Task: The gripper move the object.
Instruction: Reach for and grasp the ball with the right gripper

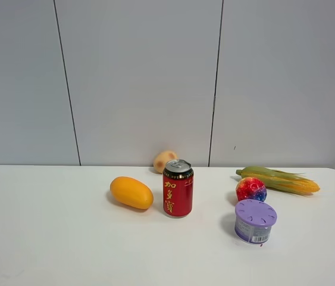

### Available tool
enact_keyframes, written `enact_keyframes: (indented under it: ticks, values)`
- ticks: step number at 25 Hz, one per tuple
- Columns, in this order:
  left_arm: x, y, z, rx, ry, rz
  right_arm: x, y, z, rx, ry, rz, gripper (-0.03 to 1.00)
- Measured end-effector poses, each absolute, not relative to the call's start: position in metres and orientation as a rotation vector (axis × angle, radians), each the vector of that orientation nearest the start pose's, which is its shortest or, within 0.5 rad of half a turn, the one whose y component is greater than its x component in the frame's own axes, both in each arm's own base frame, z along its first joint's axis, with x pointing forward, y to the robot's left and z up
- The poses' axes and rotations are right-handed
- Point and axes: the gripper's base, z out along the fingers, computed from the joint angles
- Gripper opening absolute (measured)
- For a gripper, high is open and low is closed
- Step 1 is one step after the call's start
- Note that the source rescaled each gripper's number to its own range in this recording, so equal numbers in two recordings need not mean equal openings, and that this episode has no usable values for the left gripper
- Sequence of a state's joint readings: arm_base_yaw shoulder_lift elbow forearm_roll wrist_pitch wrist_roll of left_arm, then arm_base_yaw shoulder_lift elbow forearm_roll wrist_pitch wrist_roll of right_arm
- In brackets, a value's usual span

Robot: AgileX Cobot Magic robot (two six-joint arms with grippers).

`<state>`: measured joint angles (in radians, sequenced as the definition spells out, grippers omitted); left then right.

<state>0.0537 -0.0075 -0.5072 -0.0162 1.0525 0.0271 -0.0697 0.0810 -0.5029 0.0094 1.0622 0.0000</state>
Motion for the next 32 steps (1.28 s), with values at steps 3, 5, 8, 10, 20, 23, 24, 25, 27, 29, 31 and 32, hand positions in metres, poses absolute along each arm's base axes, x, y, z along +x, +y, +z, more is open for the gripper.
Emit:
enact_keyframes:
  ticks: [3,5,8,10,20,23,24,25,27,29,31,32]
  values:
    - [-0.006,-0.002,0.28,-0.028,2.021,0.031,0.015,0.0,0.277,0.076,2.174,-0.028,0.49]
    - [-0.006,-0.002,0.28,-0.029,2.021,0.03,0.019,-0.001,0.277,0.077,2.199,-0.026,0.49]
    - [-0.006,-0.002,0.28,-0.029,2.021,0.03,0.022,0.0,0.277,0.078,2.219,-0.021,0.49]
    - [-0.006,-0.002,0.28,-0.029,2.021,0.03,0.023,0.0,0.283,0.084,2.198,-0.013,0.49]
    - [-0.007,-0.002,0.28,-0.029,2.021,0.031,0.023,0.0,0.365,0.069,2.006,-0.016,0.49]
    - [-0.007,-0.001,0.28,-0.029,2.021,0.032,0.032,0.0,0.387,0.069,2.008,-0.016,0.49]
    - [-0.007,-0.001,0.28,-0.029,2.021,0.032,0.037,-0.001,0.394,0.075,2.019,-0.011,0.49]
    - [-0.007,-0.001,0.28,-0.029,2.021,0.032,0.042,-0.001,0.4,0.078,2.033,-0.009,0.49]
    - [-0.007,-0.001,0.28,-0.029,2.021,0.032,0.052,-0.001,0.41,0.085,2.051,0.01,0.49]
    - [-0.007,-0.001,0.28,-0.029,2.021,0.032,0.063,-0.001,0.42,0.086,2.07,0.025,0.49]
    - [-0.007,-0.001,0.28,-0.029,2.021,0.032,0.073,-0.001,0.432,0.085,2.069,0.027,0.49]
    - [-0.007,-0.001,0.28,-0.029,2.021,0.032,0.078,-0.001,0.438,0.085,2.069,0.027,0.49]
